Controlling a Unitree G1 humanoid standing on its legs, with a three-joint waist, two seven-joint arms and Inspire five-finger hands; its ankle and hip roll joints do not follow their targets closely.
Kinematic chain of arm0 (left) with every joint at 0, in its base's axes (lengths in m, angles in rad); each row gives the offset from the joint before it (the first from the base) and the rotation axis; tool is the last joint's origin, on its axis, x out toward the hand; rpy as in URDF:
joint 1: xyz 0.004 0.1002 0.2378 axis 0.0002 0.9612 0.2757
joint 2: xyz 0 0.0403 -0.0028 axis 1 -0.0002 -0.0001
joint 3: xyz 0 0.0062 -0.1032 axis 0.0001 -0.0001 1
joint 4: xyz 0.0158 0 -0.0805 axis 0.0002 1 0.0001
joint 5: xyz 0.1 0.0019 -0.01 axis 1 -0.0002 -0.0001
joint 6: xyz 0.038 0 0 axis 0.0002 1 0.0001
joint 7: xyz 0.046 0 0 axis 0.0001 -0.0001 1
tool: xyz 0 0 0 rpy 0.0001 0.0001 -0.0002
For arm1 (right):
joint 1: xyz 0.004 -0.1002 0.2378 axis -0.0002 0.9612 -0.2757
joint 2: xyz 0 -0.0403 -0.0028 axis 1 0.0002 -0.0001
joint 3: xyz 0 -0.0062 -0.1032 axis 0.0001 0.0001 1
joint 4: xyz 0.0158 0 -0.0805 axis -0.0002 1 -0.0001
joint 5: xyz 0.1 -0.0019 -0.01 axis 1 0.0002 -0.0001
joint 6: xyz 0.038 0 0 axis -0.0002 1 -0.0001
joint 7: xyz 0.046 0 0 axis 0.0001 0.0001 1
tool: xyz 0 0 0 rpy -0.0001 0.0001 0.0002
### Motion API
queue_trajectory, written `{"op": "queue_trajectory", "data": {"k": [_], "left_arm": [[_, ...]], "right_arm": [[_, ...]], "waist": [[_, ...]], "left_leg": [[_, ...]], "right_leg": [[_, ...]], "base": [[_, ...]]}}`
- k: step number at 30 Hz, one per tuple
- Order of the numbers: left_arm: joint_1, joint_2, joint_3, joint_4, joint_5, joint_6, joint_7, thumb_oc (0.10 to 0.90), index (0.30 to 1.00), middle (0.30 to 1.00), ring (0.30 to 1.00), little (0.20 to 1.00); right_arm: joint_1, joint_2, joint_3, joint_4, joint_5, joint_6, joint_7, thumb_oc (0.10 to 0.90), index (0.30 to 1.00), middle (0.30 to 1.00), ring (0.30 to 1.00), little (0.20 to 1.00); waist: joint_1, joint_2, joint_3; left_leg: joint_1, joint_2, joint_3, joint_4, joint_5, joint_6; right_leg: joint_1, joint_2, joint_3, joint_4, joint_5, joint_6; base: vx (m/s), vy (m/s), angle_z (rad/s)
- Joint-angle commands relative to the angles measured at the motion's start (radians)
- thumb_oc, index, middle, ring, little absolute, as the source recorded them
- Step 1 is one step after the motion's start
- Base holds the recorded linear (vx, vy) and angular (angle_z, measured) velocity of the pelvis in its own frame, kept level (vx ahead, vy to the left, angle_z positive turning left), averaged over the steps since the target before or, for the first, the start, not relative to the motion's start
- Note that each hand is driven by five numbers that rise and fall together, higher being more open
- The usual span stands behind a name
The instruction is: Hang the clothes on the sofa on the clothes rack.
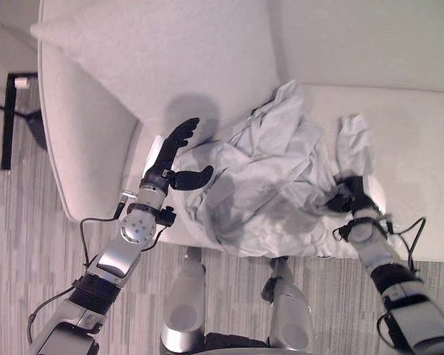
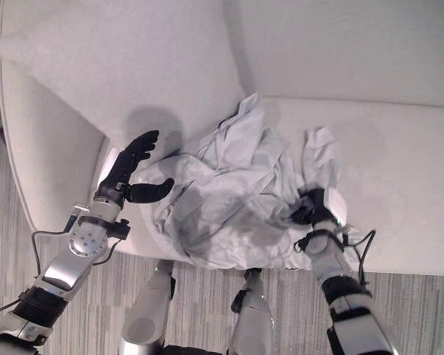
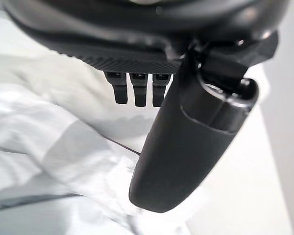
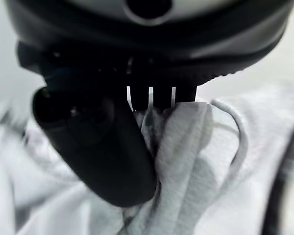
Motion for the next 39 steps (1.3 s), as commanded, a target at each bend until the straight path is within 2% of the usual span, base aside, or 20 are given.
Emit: {"op": "queue_trajectory", "data": {"k": [1, 3, 8, 15, 19, 24, 31, 39], "left_arm": [[-0.072, -0.021, 0.010, -0.039, 0.060, -0.060, 0.010, 0.800, 0.900, 0.900, 0.900, 0.900], [-0.079, -0.022, 0.002, -0.022, 0.057, -0.058, 0.009, 0.800, 0.900, 0.900, 0.900, 0.900], [-0.176, -0.045, -0.090, 0.082, 0.076, -0.026, -0.019, 0.800, 0.900, 0.900, 0.900, 0.900], [-0.338, -0.112, -0.204, 0.274, 0.138, -0.002, 0.008, 0.800, 0.900, 0.900, 0.900, 0.900], [-0.460, -0.129, -0.253, 0.377, 0.183, 0.005, 0.059, 0.800, 0.900, 0.900, 0.900, 0.900], [-0.540, -0.129, -0.296, 0.450, 0.233, 0.006, 0.086, 0.800, 0.900, 0.900, 0.900, 0.900], [-0.533, -0.104, -0.237, 0.418, 0.222, -0.010, 0.150, 0.800, 0.900, 0.900, 0.900, 0.900], [-0.446, -0.069, -0.143, 0.381, 0.194, -0.018, 0.186, 0.800, 0.900, 0.900, 0.900, 0.900]], "right_arm": [[0.035, -0.066, -0.083, -0.117, 0.047, -0.049, -0.070, 0.400, 0.300, 0.300, 0.300, 0.300], [0.039, -0.068, -0.098, -0.144, 0.059, -0.057, -0.077, 0.400, 0.300, 0.300, 0.300, 0.300], [0.085, -0.074, -0.133, -0.268, 0.057, -0.076, -0.066, 0.400, 0.300, 0.300, 0.300, 0.300], [0.100, -0.057, -0.117, -0.285, 0.100, -0.100, -0.053, 0.400, 0.300, 0.300, 0.300, 0.300], [0.125, -0.075, -0.126, -0.286, 0.138, -0.125, -0.052, 0.400, 0.300, 0.300, 0.300, 0.300], [0.148, -0.089, -0.130, -0.283, 0.162, -0.145, -0.052, 0.400, 0.300, 0.300, 0.300, 0.300], [0.186, -0.100, -0.147, -0.298, 0.160, -0.166, -0.052, 0.400, 0.300, 0.300, 0.300, 0.300], [0.186, -0.085, -0.143, -0.302, 0.164, -0.172, -0.053, 0.400, 0.300, 0.300, 0.300, 0.300]], "waist": [[-0.034, -0.029, -0.009], [-0.040, -0.031, -0.012], [-0.094, -0.046, -0.021], [-0.139, -0.067, -0.007], [-0.171, -0.098, -0.007], [-0.193, -0.127, -0.007], [-0.196, -0.147, -0.007], [-0.183, -0.147, -0.007]], "left_leg": [[0.046, -0.007, -0.030, -0.050, -0.100, 0.050], [0.051, -0.002, -0.027, -0.050, -0.101, 0.049], [0.070, 0.029, -0.014, -0.050, -0.098, 0.042], [0.056, 0.054, 0.002, -0.050, -0.087, 0.040], [0.011, 0.063, 0.001, -0.050, -0.074, 0.034], [-0.011, 0.076, 0.002, -0.050, -0.069, 0.026], [-0.011, 0.085, 0.005, -0.050, -0.072, 0.019], [-0.023, 0.088, 0.005, -0.050, -0.070, 0.015]], "right_leg": [[0.009, -0.005, 0.059, 0.018, -0.025, -0.010], [0.013, 0.001, 0.064, 0.018, -0.027, -0.013], [0.008, 0.032, 0.088, 0.041, -0.046, -0.025], [-0.048, 0.054, 0.122, 0.066, -0.052, -0.034], [-0.098, 0.060, 0.125, 0.073, -0.047, -0.033], [-0.122, 0.068, 0.125, 0.070, -0.040, -0.031], [-0.122, 0.076, 0.121, 0.059, -0.032, -0.031], [-0.130, 0.078, 0.116, 0.056, -0.029, -0.033]], "base": [[-0.02, -0.090, -0.22], [-0.01, -0.076, -0.20], [-0.02, -0.076, -0.15], [-0.04, -0.040, -0.15], [-0.05, -0.035, -0.14], [-0.01, -0.020, -0.02], [0.00, -0.003, -0.01], [0.00, 0.000, 0.00]]}}
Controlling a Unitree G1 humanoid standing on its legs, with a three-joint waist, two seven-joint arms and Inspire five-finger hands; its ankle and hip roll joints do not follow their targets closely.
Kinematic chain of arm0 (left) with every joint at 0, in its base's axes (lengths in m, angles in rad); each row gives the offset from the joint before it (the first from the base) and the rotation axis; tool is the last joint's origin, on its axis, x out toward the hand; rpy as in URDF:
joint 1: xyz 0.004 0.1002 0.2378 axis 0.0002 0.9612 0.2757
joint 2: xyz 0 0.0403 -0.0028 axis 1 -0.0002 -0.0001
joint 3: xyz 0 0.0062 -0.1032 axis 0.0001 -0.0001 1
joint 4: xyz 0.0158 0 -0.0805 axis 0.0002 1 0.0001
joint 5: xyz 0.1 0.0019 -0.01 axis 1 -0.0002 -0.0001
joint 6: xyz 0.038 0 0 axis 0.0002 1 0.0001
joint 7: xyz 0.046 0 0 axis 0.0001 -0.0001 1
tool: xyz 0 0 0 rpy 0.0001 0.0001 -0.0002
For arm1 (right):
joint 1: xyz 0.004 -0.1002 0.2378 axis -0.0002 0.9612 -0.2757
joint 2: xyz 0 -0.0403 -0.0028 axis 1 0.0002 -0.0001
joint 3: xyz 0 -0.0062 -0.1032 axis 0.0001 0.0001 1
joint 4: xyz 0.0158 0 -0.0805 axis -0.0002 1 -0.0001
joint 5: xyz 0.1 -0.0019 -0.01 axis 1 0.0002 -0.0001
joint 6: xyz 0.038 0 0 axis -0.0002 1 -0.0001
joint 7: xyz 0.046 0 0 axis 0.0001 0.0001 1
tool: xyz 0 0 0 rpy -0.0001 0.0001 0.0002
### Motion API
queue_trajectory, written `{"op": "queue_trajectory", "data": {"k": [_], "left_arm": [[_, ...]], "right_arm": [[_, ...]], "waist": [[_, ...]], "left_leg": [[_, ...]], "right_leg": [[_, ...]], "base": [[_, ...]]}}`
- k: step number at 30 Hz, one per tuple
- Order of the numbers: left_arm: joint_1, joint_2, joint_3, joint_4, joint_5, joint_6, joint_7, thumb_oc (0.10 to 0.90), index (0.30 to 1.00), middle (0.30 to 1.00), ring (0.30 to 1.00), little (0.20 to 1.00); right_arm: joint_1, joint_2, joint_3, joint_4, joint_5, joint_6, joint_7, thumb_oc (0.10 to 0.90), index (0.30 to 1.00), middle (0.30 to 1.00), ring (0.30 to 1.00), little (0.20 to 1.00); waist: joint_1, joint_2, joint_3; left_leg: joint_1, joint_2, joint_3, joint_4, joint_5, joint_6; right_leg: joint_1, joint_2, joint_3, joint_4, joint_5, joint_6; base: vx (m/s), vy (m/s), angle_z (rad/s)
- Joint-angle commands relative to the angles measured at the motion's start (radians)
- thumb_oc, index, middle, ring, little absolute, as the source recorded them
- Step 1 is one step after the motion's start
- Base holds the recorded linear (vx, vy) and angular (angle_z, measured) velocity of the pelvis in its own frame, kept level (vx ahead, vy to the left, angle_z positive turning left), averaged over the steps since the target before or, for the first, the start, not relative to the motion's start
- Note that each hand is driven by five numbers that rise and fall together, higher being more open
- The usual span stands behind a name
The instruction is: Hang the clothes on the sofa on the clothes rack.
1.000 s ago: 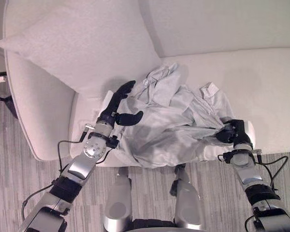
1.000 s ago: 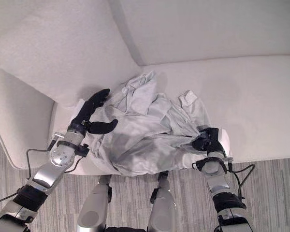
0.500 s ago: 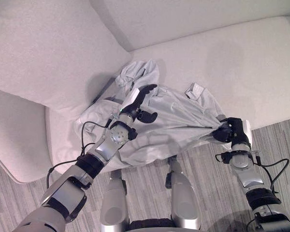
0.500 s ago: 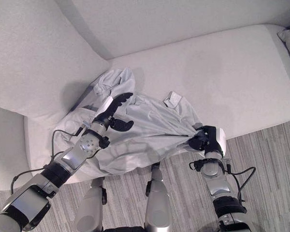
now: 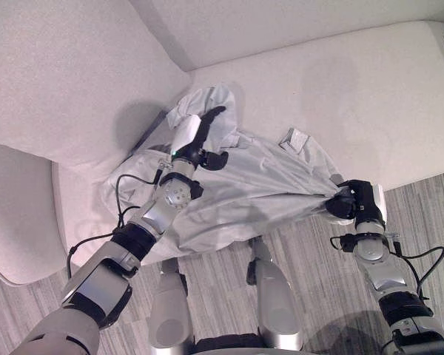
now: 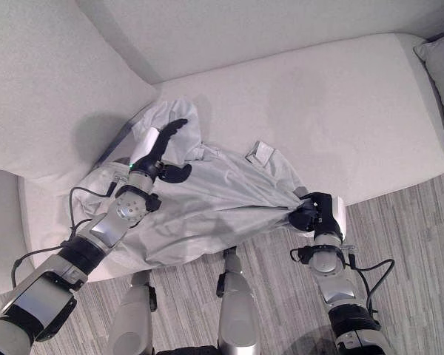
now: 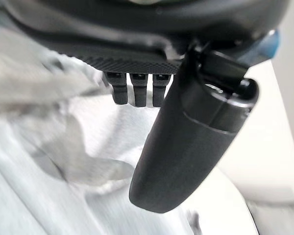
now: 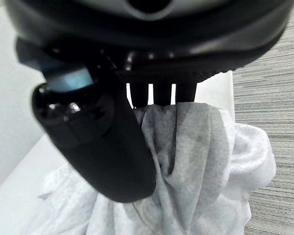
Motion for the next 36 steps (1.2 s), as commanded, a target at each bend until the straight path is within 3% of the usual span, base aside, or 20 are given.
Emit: {"op": "queue_trajectory", "data": {"k": [1, 17, 18, 19, 20, 25, 30, 32, 36], "left_arm": [[-0.046, 0.052, 0.051, -0.059, 0.007, -0.078, 0.049, 0.800, 0.900, 0.900, 0.900, 0.900], [0.062, 0.099, 0.062, 0.011, 0.105, -0.055, 0.063, 0.800, 0.900, 0.900, 0.900, 0.900], [0.064, 0.104, 0.060, 0.024, 0.113, -0.051, 0.063, 0.776, 0.865, 0.865, 0.865, 0.865], [0.065, 0.108, 0.061, 0.031, 0.117, -0.049, 0.066, 0.634, 0.651, 0.651, 0.651, 0.651], [0.065, 0.108, 0.061, 0.031, 0.117, -0.049, 0.067, 0.400, 0.300, 0.300, 0.300, 0.300], [0.072, 0.100, 0.082, 0.042, 0.147, -0.042, 0.104, 0.400, 0.300, 0.300, 0.300, 0.300], [0.100, 0.101, 0.105, 0.006, 0.162, -0.036, 0.114, 0.400, 0.300, 0.300, 0.300, 0.300], [0.117, 0.106, 0.123, -0.024, 0.160, -0.036, 0.113, 0.400, 0.300, 0.300, 0.300, 0.300], [0.232, 0.146, 0.219, -0.191, 0.141, -0.063, 0.099, 0.400, 0.300, 0.300, 0.300, 0.300]], "right_arm": [[0.005, -0.067, -0.071, -0.074, 0.010, -0.058, -0.048, 0.400, 0.300, 0.300, 0.300, 0.300], [0.022, -0.047, -0.073, -0.125, 0.001, -0.061, -0.063, 0.400, 0.300, 0.300, 0.300, 0.300], [0.020, -0.050, -0.075, -0.140, 0.003, -0.066, -0.065, 0.400, 0.300, 0.300, 0.300, 0.300], [0.021, -0.051, -0.075, -0.147, 0.000, -0.066, -0.065, 0.400, 0.300, 0.300, 0.300, 0.300], [0.020, -0.051, -0.075, -0.147, 0.000, -0.065, -0.065, 0.400, 0.300, 0.300, 0.300, 0.300], [0.049, -0.043, -0.109, -0.166, -0.003, -0.081, -0.087, 0.400, 0.300, 0.300, 0.300, 0.300], [0.061, -0.033, -0.122, -0.167, -0.007, -0.079, -0.090, 0.400, 0.300, 0.300, 0.300, 0.300], [0.062, -0.028, -0.126, -0.172, -0.012, -0.075, -0.087, 0.400, 0.300, 0.300, 0.300, 0.300], [0.058, -0.064, -0.123, -0.185, -0.070, -0.045, -0.055, 0.400, 0.300, 0.300, 0.300, 0.300]], "waist": [[0.033, -0.085, -0.017], [0.045, -0.119, -0.017], [0.042, -0.125, -0.017], [0.041, -0.127, -0.017], [0.041, -0.127, -0.017], [0.041, -0.134, -0.017], [0.055, -0.117, -0.017], [0.063, -0.104, -0.017], [0.102, -0.040, -0.055]], "left_leg": [[-0.025, 0.019, -0.093, -0.010, -0.069, 0.023], [-0.078, 0.029, -0.098, -0.010, -0.067, 0.025], [-0.087, 0.031, -0.099, -0.010, -0.065, 0.025], [-0.093, 0.032, -0.099, -0.010, -0.064, 0.025], [-0.093, 0.032, -0.099, -0.010, -0.063, 0.025], [-0.077, 0.032, -0.097, -0.010, -0.068, 0.024], [-0.026, 0.028, -0.093, -0.010, -0.078, 0.024], [0.001, 0.024, -0.093, -0.010, -0.082, 0.024], [0.098, 0.017, -0.091, -0.010, -0.105, 0.022]], "right_leg": [[-0.039, 0.007, 0.014, 0.054, -0.043, -0.018], [-0.081, 0.013, 0.008, 0.044, -0.034, -0.018], [-0.092, 0.015, 0.009, 0.046, -0.033, -0.018], [-0.098, 0.016, 0.010, 0.047, -0.032, -0.018], [-0.099, 0.016, 0.011, 0.047, -0.032, -0.018], [-0.086, 0.020, 0.012, 0.046, -0.035, -0.019], [-0.036, 0.017, 0.012, 0.050, -0.047, -0.019], [-0.011, 0.014, 0.012, 0.056, -0.055, -0.019], [0.076, -0.003, 0.009, 0.119, -0.103, -0.021]], "base": [[0.00, 0.000, 0.00], [0.00, 0.000, 0.00], [-0.01, 0.002, -0.04], [-0.01, 0.002, -0.03], [-0.01, 0.003, -0.03], [0.00, -0.005, -0.02], [0.00, 0.000, 0.00], [0.00, 0.000, 0.00], [0.06, 0.031, -0.01]]}}
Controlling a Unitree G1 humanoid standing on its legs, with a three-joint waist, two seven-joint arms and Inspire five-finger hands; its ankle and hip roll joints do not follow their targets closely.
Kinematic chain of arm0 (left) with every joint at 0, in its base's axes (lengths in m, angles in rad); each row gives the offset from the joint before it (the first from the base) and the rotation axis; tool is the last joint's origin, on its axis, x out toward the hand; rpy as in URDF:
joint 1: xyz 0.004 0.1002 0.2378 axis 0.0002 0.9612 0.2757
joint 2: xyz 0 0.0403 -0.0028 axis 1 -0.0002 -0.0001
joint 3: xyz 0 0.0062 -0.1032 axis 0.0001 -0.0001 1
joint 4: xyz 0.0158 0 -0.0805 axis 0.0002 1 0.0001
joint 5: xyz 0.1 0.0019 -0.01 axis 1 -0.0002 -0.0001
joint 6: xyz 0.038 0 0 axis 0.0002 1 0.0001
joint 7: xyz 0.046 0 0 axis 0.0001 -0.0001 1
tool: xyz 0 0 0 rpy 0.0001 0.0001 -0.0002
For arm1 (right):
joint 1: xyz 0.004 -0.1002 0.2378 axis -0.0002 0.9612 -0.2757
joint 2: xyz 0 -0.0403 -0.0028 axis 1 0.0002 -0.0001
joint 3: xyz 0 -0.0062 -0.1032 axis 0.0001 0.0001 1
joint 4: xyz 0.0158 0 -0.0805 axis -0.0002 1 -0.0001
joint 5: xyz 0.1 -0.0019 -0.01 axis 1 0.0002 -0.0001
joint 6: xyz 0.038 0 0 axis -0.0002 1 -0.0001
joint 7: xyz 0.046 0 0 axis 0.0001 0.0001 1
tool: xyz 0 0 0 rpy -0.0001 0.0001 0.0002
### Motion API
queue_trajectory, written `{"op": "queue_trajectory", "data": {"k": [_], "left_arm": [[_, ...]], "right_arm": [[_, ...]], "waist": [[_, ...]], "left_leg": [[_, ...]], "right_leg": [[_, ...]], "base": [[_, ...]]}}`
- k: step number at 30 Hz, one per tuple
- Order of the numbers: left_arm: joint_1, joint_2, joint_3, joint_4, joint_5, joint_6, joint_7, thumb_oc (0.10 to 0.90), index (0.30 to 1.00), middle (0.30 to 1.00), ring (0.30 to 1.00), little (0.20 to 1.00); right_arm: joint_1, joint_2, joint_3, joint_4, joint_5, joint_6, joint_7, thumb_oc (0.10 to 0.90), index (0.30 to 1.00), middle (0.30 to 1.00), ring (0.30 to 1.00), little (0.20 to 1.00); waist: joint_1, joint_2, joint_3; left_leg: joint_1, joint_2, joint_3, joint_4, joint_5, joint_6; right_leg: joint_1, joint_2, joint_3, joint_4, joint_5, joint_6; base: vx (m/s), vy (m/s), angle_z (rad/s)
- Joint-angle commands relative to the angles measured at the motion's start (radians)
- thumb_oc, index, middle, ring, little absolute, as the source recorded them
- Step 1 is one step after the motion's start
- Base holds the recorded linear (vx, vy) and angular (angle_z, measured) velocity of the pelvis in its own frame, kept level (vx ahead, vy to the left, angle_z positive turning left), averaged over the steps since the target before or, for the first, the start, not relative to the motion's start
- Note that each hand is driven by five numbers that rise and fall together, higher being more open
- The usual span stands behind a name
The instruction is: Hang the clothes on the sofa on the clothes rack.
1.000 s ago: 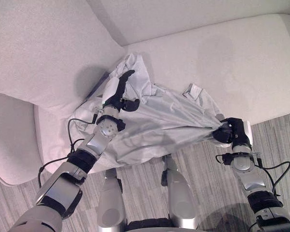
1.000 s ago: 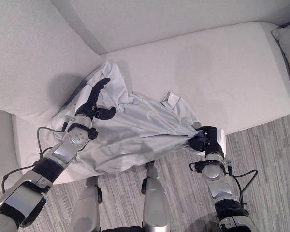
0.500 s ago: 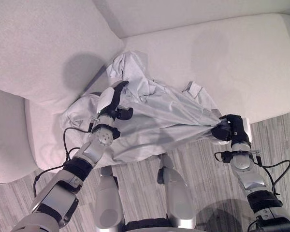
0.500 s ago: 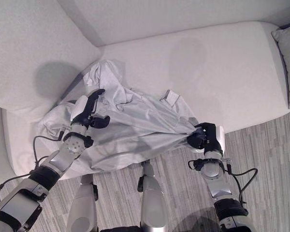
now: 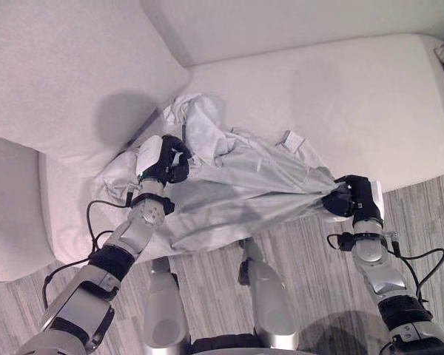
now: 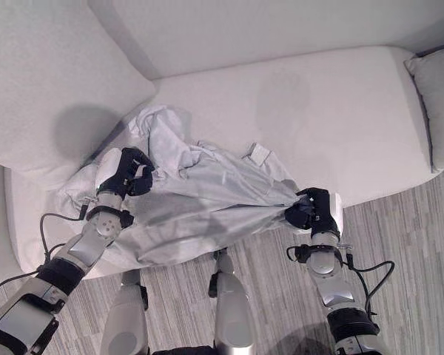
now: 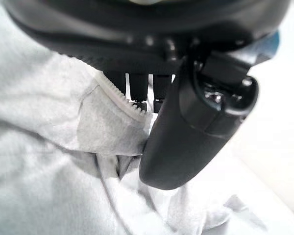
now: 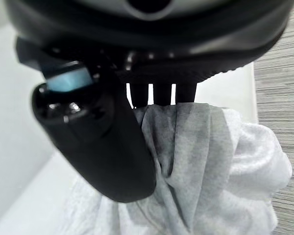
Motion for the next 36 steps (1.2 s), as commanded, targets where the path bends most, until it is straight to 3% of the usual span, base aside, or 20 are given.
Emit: {"op": "queue_trajectory", "data": {"k": [1, 7, 10, 12, 14, 15, 19, 22, 23, 24, 25, 27, 28, 29, 30, 31, 32, 34, 36], "left_arm": [[0.032, 0.057, 0.142, -0.178, 0.042, -0.076, 0.036, 0.400, 0.300, 0.300, 0.300, 0.300], [0.211, 0.085, 0.322, -0.380, -0.020, -0.129, 0.025, 0.400, 0.300, 0.300, 0.300, 0.300], [0.273, 0.093, 0.427, -0.455, -0.038, -0.146, 0.026, 0.400, 0.300, 0.300, 0.300, 0.300], [0.315, 0.114, 0.503, -0.496, -0.017, -0.152, 0.027, 0.400, 0.300, 0.300, 0.300, 0.300], [0.320, 0.116, 0.528, -0.513, -0.009, -0.148, 0.036, 0.400, 0.300, 0.300, 0.300, 0.300], [0.311, 0.124, 0.569, -0.534, 0.011, -0.146, 0.055, 0.400, 0.300, 0.300, 0.300, 0.300], [0.322, 0.145, 0.655, -0.565, 0.033, -0.148, 0.082, 0.400, 0.300, 0.300, 0.300, 0.300], [0.323, 0.198, 0.756, -0.572, 0.055, -0.157, 0.147, 0.400, 0.300, 0.300, 0.300, 0.300], [0.316, 0.210, 0.782, -0.576, 0.065, -0.159, 0.165, 0.400, 0.300, 0.300, 0.300, 0.300], [0.317, 0.210, 0.784, -0.576, 0.065, -0.159, 0.165, 0.400, 0.300, 0.300, 0.300, 0.300], [0.293, 0.255, 0.812, -0.562, 0.081, -0.158, 0.208, 0.400, 0.300, 0.300, 0.300, 0.300], [0.260, 0.296, 0.825, -0.569, 0.100, -0.146, 0.225, 0.400, 0.300, 0.300, 0.300, 0.300], [0.231, 0.323, 0.822, -0.572, 0.111, -0.140, 0.225, 0.400, 0.300, 0.300, 0.300, 0.300], [0.201, 0.347, 0.814, -0.568, 0.114, -0.134, 0.229, 0.400, 0.300, 0.300, 0.300, 0.300], [0.162, 0.376, 0.804, -0.569, 0.117, -0.136, 0.236, 0.400, 0.300, 0.300, 0.300, 0.300], [0.150, 0.381, 0.799, -0.562, 0.117, -0.137, 0.239, 0.400, 0.300, 0.300, 0.300, 0.300], [0.054, 0.454, 0.762, -0.524, 0.138, -0.116, 0.264, 0.400, 0.300, 0.300, 0.300, 0.300], [-0.032, 0.503, 0.715, -0.498, 0.139, -0.113, 0.271, 0.400, 0.300, 0.300, 0.300, 0.300], [-0.147, 0.552, 0.632, -0.434, 0.120, -0.096, 0.285, 0.400, 0.300, 0.300, 0.300, 0.300]], "right_arm": [[0.027, -0.097, -0.111, -0.110, -0.071, -0.027, -0.039, 0.400, 0.300, 0.300, 0.300, 0.300], [-0.060, -0.179, -0.095, -0.132, -0.105, -0.027, 0.008, 0.400, 0.300, 0.300, 0.300, 0.300], [-0.116, -0.207, -0.099, -0.151, -0.090, -0.035, 0.017, 0.400, 0.300, 0.300, 0.300, 0.300], [-0.166, -0.229, -0.110, -0.175, -0.080, -0.045, 0.013, 0.400, 0.300, 0.300, 0.300, 0.300], [-0.172, -0.233, -0.126, -0.194, -0.078, -0.046, 0.005, 0.400, 0.300, 0.300, 0.300, 0.300], [-0.193, -0.247, -0.148, -0.217, -0.061, -0.062, -0.005, 0.400, 0.300, 0.300, 0.300, 0.300], [-0.269, -0.273, -0.140, -0.231, -0.047, -0.066, -0.014, 0.400, 0.300, 0.300, 0.300, 0.300], [-0.347, -0.306, -0.130, -0.256, -0.038, -0.086, -0.016, 0.400, 0.300, 0.300, 0.300, 0.300], [-0.383, -0.311, -0.123, -0.265, -0.043, -0.086, -0.021, 0.400, 0.300, 0.300, 0.300, 0.300], [-0.385, -0.311, -0.121, -0.264, -0.043, -0.086, -0.021, 0.400, 0.300, 0.300, 0.300, 0.300], [-0.430, -0.337, -0.110, -0.280, -0.060, -0.093, -0.033, 0.400, 0.300, 0.300, 0.300, 0.300], [-0.472, -0.370, -0.120, -0.279, -0.079, -0.082, -0.045, 0.400, 0.300, 0.300, 0.300, 0.300], [-0.485, -0.386, -0.121, -0.282, -0.092, -0.081, -0.052, 0.400, 0.300, 0.300, 0.300, 0.300], [-0.500, -0.394, -0.120, -0.287, -0.114, -0.073, -0.059, 0.400, 0.300, 0.300, 0.300, 0.300], [-0.527, -0.395, -0.111, -0.292, -0.122, -0.067, -0.074, 0.400, 0.300, 0.300, 0.300, 0.300], [-0.535, -0.395, -0.110, -0.288, -0.123, -0.066, -0.076, 0.400, 0.300, 0.300, 0.300, 0.300], [-0.629, -0.413, -0.058, -0.258, -0.140, -0.049, -0.105, 0.400, 0.300, 0.300, 0.300, 0.300], [-0.683, -0.434, -0.020, -0.238, -0.144, -0.045, -0.112, 0.400, 0.300, 0.300, 0.300, 0.300], [-0.761, -0.474, 0.035, -0.199, -0.139, -0.041, -0.120, 0.400, 0.300, 0.300, 0.300, 0.300]], "waist": [[0.068, 0.022, -0.069], [0.148, 0.094, -0.189], [0.199, 0.120, -0.242], [0.266, 0.133, -0.287], [0.267, 0.131, -0.293], [0.279, 0.121, -0.311], [0.308, 0.098, -0.341], [0.323, 0.064, -0.385], [0.320, 0.061, -0.391], [0.320, 0.061, -0.390], [0.317, 0.059, -0.412], [0.309, 0.059, -0.443], [0.311, 0.058, -0.456], [0.307, 0.051, -0.466], [0.305, 0.045, -0.469], [0.307, 0.031, -0.465], [0.330, 0.036, -0.462], [0.312, 0.031, -0.452], [0.301, 0.016, -0.452]], "left_leg": [[0.055, 0.001, -0.091, 0.001, -0.120, 0.035], [0.153, 0.016, -0.144, 0.001, -0.117, 0.023], [0.166, 0.015, -0.186, 0.001, -0.084, 0.005], [0.141, 0.006, -0.221, 0.001, -0.041, -0.020], [0.115, -0.001, -0.234, 0.001, -0.023, -0.028], [0.087, -0.023, -0.190, 0.001, -0.020, -0.021], [0.124, -0.021, -0.154, 0.007, -0.041, -0.006], [0.183, 0.055, -0.110, 0.084, -0.097, -0.011], [0.201, 0.084, -0.101, 0.104, -0.097, -0.014], [0.202, 0.084, -0.100, 0.105, -0.098, -0.014], [0.228, 0.114, -0.117, 0.135, -0.085, -0.033], [0.262, 0.083, -0.147, 0.072, -0.167, -0.023], [0.270, 0.061, -0.140, 0.043, -0.193, -0.009], [0.281, 0.027, -0.136, 0.008, -0.209, 0.012], [0.283, -0.005, -0.124, 0.001, -0.225, 0.025], [0.274, -0.025, -0.122, 0.001, -0.214, 0.034], [0.256, -0.071, -0.091, 0.001, -0.218, 0.063], [0.235, -0.124, -0.096, 0.001, -0.201, 0.087], [0.211, -0.173, -0.116, 0.001, -0.170, 0.103]], "right_leg": [[0.033, -0.023, 0.005, 0.141, -0.124, -0.012], [0.160, -0.025, -0.054, 0.213, -0.233, -0.039], [0.231, -0.024, -0.124, 0.214, -0.249, -0.049], [0.311, -0.013, -0.201, 0.163, -0.273, -0.064], [0.338, -0.011, -0.244, 0.136, -0.274, -0.069], [0.365, -0.011, -0.290, 0.107, -0.267, -0.070], [0.382, -0.038, -0.321, 0.089, -0.232, -0.057], [0.370, -0.114, -0.354, 0.119, -0.201, -0.029], [0.365, -0.134, -0.348, 0.137, -0.201, -0.021], [0.365, -0.134, -0.346, 0.138, -0.202, -0.021], [0.352, -0.174, -0.338, 0.154, -0.185, 0.001], [0.350, -0.194, -0.329, 0.124, -0.139, 0.038], [0.350, -0.217, -0.344, 0.104, -0.075, 0.063], [0.349, -0.242, -0.344, 0.071, -0.020, 0.082], [0.332, -0.274, -0.350, 0.056, 0.089, 0.108], [0.328, -0.289, -0.348, 0.036, 0.117, 0.109], [0.325, -0.300, -0.375, 0.009, 0.132, 0.109], [0.332, -0.249, -0.302, 0.059, 0.058, 0.087], [0.344, -0.124, -0.199, 0.159, -0.083, 0.043]], "base": [[0.08, 0.003, 0.04], [0.10, -0.088, 0.15], [0.02, -0.141, 0.46], [0.00, -0.187, 0.61], [-0.04, -0.096, 0.72], [-0.03, -0.018, 1.05], [-0.04, 0.096, 0.69], [-0.01, 0.327, 0.45], [0.00, 0.261, 0.44], [-0.02, 0.486, 0.37], [-0.02, 0.508, 0.29], [0.00, 0.611, 0.40], [0.00, 0.566, 0.38], [-0.05, 0.575, 0.25], [-0.06, 0.406, 0.24], [-0.17, 0.597, 0.14], [-0.21, 0.589, 0.11], [-0.18, 0.627, 0.10], [-0.12, 0.445, 0.30]]}}
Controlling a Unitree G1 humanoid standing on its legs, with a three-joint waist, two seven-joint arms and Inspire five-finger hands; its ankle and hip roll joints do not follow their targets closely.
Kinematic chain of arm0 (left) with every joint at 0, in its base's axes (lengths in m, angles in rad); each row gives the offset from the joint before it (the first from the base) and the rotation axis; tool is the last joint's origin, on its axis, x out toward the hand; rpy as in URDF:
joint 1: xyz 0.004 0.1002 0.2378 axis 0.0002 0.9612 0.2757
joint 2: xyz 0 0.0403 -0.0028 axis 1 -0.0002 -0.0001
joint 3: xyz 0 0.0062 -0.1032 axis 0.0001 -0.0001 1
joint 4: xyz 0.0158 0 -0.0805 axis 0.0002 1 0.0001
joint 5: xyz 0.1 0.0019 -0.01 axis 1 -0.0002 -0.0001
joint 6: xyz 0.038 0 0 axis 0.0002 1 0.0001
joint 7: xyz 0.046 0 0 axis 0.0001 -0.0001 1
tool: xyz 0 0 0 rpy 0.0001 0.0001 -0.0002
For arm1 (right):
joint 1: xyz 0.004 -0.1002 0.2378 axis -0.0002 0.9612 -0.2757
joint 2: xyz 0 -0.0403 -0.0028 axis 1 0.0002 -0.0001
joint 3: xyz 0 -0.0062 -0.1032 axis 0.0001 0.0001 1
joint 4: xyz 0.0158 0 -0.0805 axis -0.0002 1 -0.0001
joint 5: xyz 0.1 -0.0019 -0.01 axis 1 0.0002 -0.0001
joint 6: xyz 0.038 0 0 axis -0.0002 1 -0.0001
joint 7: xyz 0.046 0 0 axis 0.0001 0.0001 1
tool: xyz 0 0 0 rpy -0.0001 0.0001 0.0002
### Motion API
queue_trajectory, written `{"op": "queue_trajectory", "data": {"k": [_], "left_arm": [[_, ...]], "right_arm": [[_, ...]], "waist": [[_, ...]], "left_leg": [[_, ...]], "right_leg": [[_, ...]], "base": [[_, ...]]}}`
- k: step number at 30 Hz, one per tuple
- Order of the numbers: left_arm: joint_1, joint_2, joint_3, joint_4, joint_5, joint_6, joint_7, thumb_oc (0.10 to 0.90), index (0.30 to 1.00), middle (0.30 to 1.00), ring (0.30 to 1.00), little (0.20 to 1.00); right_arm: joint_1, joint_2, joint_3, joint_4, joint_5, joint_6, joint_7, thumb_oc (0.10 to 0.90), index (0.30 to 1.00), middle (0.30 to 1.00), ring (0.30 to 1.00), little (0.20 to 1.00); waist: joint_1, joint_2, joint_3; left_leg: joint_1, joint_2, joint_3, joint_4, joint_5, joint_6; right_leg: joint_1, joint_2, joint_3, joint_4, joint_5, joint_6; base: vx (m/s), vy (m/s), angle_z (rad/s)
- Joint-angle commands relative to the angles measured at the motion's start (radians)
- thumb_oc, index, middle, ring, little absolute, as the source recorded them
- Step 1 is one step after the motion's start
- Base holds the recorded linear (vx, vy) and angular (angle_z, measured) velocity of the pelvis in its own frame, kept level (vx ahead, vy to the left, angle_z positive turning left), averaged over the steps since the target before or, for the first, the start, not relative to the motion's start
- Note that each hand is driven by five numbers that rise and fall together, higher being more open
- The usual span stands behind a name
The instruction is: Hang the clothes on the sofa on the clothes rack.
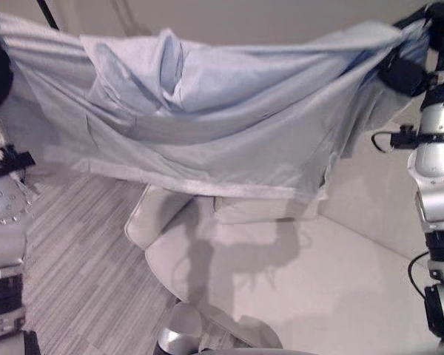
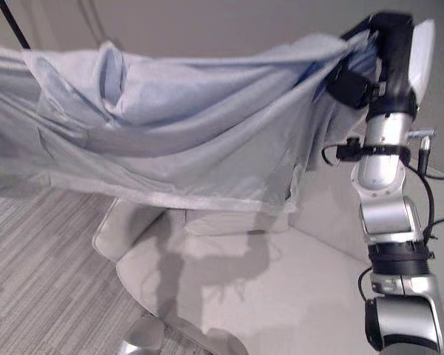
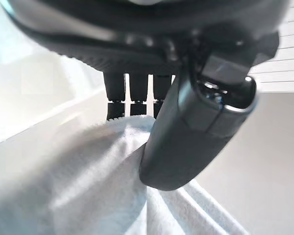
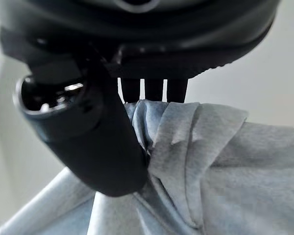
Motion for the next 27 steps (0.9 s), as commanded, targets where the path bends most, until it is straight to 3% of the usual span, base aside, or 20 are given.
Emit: {"op": "queue_trajectory", "data": {"k": [1, 2, 4, 5, 6, 7, 11, 13, 15, 17, 18, 19, 20, 22, 24, 26, 27], "left_arm": [[-0.212, 0.161, -0.085, 0.064, 0.031, -0.005, 0.097, 0.400, 0.300, 0.300, 0.300, 0.300], [-0.275, 0.174, -0.137, 0.107, 0.033, 0.007, 0.099, 0.400, 0.300, 0.300, 0.300, 0.300], [-0.383, 0.185, -0.243, 0.189, 0.020, 0.024, 0.103, 0.400, 0.300, 0.300, 0.300, 0.300], [-0.393, 0.181, -0.269, 0.234, 0.017, 0.036, 0.105, 0.400, 0.300, 0.300, 0.300, 0.300], [-0.398, 0.178, -0.271, 0.258, 0.001, 0.042, 0.106, 0.400, 0.300, 0.300, 0.300, 0.300], [-0.413, 0.168, -0.278, 0.284, -0.002, 0.044, 0.103, 0.400, 0.300, 0.300, 0.300, 0.300], [-0.413, 0.154, -0.307, 0.375, -0.043, 0.028, 0.093, 0.400, 0.300, 0.300, 0.300, 0.300], [-0.432, 0.132, -0.336, 0.391, -0.039, 0.021, 0.085, 0.400, 0.300, 0.300, 0.300, 0.300], [-0.442, 0.119, -0.340, 0.390, -0.027, 0.020, 0.091, 0.400, 0.300, 0.300, 0.300, 0.300], [-0.437, 0.118, -0.341, 0.388, -0.022, 0.018, 0.089, 0.400, 0.300, 0.300, 0.300, 0.300], [-0.438, 0.118, -0.344, 0.387, -0.022, 0.018, 0.089, 0.400, 0.300, 0.300, 0.300, 0.300], [-0.428, 0.114, -0.341, 0.400, -0.024, 0.012, 0.094, 0.400, 0.300, 0.300, 0.300, 0.300], [-0.429, 0.115, -0.343, 0.400, -0.025, 0.011, 0.094, 0.400, 0.300, 0.300, 0.300, 0.300], [-0.418, 0.117, -0.339, 0.404, -0.032, 0.005, 0.102, 0.400, 0.300, 0.300, 0.300, 0.300], [-0.414, 0.110, -0.352, 0.420, -0.052, -0.009, 0.096, 0.400, 0.300, 0.300, 0.300, 0.300], [-0.428, 0.085, -0.363, 0.422, -0.073, -0.024, 0.070, 0.400, 0.300, 0.300, 0.300, 0.300], [-0.417, 0.077, -0.362, 0.414, -0.083, -0.031, 0.056, 0.400, 0.300, 0.300, 0.300, 0.300]], "right_arm": [[-0.250, -0.173, 0.122, 0.045, -0.038, -0.035, -0.095, 0.400, 0.300, 0.300, 0.300, 0.300], [-0.283, -0.198, 0.148, 0.063, -0.029, -0.037, -0.098, 0.400, 0.300, 0.300, 0.300, 0.300], [-0.344, -0.231, 0.187, 0.136, 0.001, -0.044, -0.118, 0.400, 0.300, 0.300, 0.300, 0.300], [-0.365, -0.261, 0.231, 0.161, -0.018, -0.038, -0.129, 0.400, 0.300, 0.300, 0.300, 0.300], [-0.408, -0.265, 0.248, 0.194, -0.011, -0.017, -0.112, 0.400, 0.300, 0.300, 0.300, 0.300], [-0.436, -0.250, 0.269, 0.200, -0.001, -0.024, -0.110, 0.400, 0.300, 0.300, 0.300, 0.300], [-0.540, -0.221, 0.368, 0.264, 0.030, -0.040, -0.099, 0.400, 0.300, 0.300, 0.300, 0.300], [-0.560, -0.241, 0.402, 0.284, 0.038, -0.040, -0.089, 0.400, 0.300, 0.300, 0.300, 0.300], [-0.564, -0.238, 0.409, 0.294, 0.046, -0.039, -0.091, 0.400, 0.300, 0.300, 0.300, 0.300], [-0.541, -0.242, 0.394, 0.293, 0.057, -0.042, -0.090, 0.400, 0.300, 0.300, 0.300, 0.300], [-0.535, -0.243, 0.388, 0.291, 0.057, -0.042, -0.089, 0.400, 0.300, 0.300, 0.300, 0.300], [-0.501, -0.251, 0.376, 0.290, 0.062, -0.048, -0.095, 0.400, 0.300, 0.300, 0.300, 0.300], [-0.495, -0.251, 0.371, 0.288, 0.061, -0.049, -0.095, 0.400, 0.300, 0.300, 0.300, 0.300], [-0.435, -0.268, 0.332, 0.272, 0.057, -0.045, -0.096, 0.400, 0.300, 0.300, 0.300, 0.300], [-0.362, -0.283, 0.292, 0.258, 0.053, -0.044, -0.098, 0.400, 0.300, 0.300, 0.300, 0.300], [-0.304, -0.286, 0.243, 0.263, 0.054, -0.036, -0.087, 0.400, 0.300, 0.300, 0.300, 0.300], [-0.266, -0.285, 0.218, 0.256, 0.043, -0.026, -0.077, 0.400, 0.300, 0.300, 0.300, 0.300]], "waist": [[-0.031, -0.004, -0.192], [-0.035, -0.011, -0.193], [-0.038, -0.034, -0.184], [-0.031, -0.059, -0.180], [-0.030, -0.068, -0.182], [-0.032, -0.066, -0.182], [-0.040, -0.021, -0.161], [-0.060, -0.008, -0.137], [-0.062, -0.009, -0.135], [-0.069, -0.018, -0.139], [-0.071, -0.020, -0.142], [-0.079, -0.041, -0.143], [-0.080, -0.041, -0.144], [-0.103, -0.044, -0.155], [-0.129, -0.032, -0.170], [-0.139, 0.003, -0.205], [-0.141, 0.003, -0.218]], "left_leg": [[0.068, -0.027, -0.032, -0.105, -0.108, 0.028], [0.061, -0.045, -0.048, -0.105, -0.098, 0.029], [0.051, -0.090, -0.077, -0.105, -0.064, 0.030], [0.052, -0.118, -0.077, -0.105, -0.065, 0.036], [0.057, -0.147, -0.098, -0.105, -0.062, 0.039], [0.049, -0.158, -0.103, -0.105, -0.055, 0.039], [0.023, -0.161, -0.076, -0.096, -0.028, 0.026], [-0.019, -0.117, 0.062, -0.058, -0.061, 0.019], [-0.041, -0.036, 0.125, -0.047, -0.084, 0.014], [-0.050, 0.024, 0.114, -0.044, -0.071, 0.011], [-0.051, 0.025, 0.111, -0.046, -0.070, 0.009], [-0.033, 0.155, 0.095, -0.064, -0.049, -0.010], [-0.034, 0.157, 0.092, -0.069, -0.041, -0.011], [-0.051, 0.273, 0.093, -0.091, 0.027, -0.027], [-0.069, 0.345, 0.143, -0.102, 0.063, -0.055], [-0.059, 0.336, 0.199, -0.105, 0.038, -0.098], [-0.047, 0.298, 0.208, -0.105, 0.009, -0.108]], "right_leg": [[-0.069, 0.187, 0.182, -0.039, -0.023, -0.053], [-0.068, 0.247, 0.209, -0.016, -0.089, -0.076], [-0.091, 0.348, 0.271, 0.031, -0.144, -0.103], [-0.091, 0.395, 0.293, -0.005, -0.185, -0.138], [-0.072, 0.410, 0.325, -0.057, -0.200, -0.167], [-0.066, 0.411, 0.338, -0.091, -0.194, -0.169], [-0.049, 0.402, 0.340, -0.219, -0.101, -0.143], [-0.048, 0.365, 0.289, -0.225, -0.094, -0.124], [-0.056, 0.321, 0.265, -0.225, -0.081, -0.103], [-0.066, 0.284, 0.258, -0.225, -0.075, -0.103], [-0.066, 0.286, 0.255, -0.225, -0.076, -0.104], [-0.065, 0.237, 0.251, -0.224, -0.079, -0.097], [-0.067, 0.239, 0.249, -0.225, -0.076, -0.099], [-0.055, 0.200, 0.235, -0.223, -0.088, -0.085], [-0.031, 0.161, 0.199, -0.224, -0.092, -0.067], [-0.009, 0.097, 0.144, -0.225, -0.046, -0.021], [-0.001, 0.047, 0.124, -0.225, 0.013, 0.007]], "base": [[-0.10, 0.324, 0.39], [-0.08, 0.236, 0.57], [-0.10, 0.233, 0.59], [-0.07, 0.201, 0.36], [-0.08, 0.170, 0.33], [-0.12, 0.125, 0.76], [-0.14, 0.188, 0.46], [-0.17, 0.307, 0.19], [-0.10, 0.361, 0.28], [-0.02, 0.289, 0.20], [0.07, 0.376, 0.36], [0.05, 0.271, 0.33], [0.08, 0.448, 0.24], [0.09, 0.435, 0.60], [0.16, 0.650, 0.51], [0.21, 0.799, 0.45], [0.27, 0.808, 0.49]]}}
